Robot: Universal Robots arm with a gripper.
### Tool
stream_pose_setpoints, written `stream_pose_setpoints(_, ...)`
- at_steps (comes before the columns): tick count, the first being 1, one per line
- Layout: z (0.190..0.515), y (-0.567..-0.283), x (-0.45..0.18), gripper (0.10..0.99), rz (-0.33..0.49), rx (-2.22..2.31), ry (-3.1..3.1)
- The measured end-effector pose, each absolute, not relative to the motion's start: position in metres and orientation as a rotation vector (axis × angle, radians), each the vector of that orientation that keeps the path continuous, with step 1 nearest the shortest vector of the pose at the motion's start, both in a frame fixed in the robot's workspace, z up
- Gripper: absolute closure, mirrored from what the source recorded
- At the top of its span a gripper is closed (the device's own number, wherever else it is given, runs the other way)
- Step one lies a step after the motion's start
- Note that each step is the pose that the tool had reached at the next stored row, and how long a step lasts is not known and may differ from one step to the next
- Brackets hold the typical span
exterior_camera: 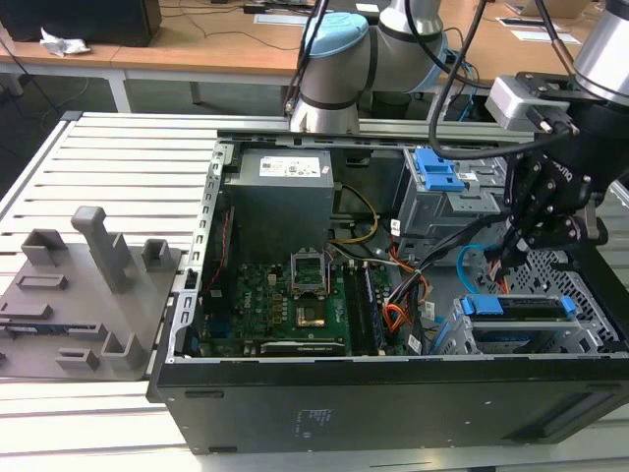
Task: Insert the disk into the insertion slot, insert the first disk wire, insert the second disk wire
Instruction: 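Insert the first disk wire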
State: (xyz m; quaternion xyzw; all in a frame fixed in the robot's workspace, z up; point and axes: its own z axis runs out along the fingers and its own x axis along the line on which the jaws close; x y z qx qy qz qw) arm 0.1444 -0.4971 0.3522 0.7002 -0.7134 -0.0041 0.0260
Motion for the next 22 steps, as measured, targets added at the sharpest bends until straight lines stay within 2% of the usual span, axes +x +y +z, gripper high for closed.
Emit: stream_pose_setpoints(22,0.352,-0.544,0.144,0.925,-0.015,2.165,-2.206)
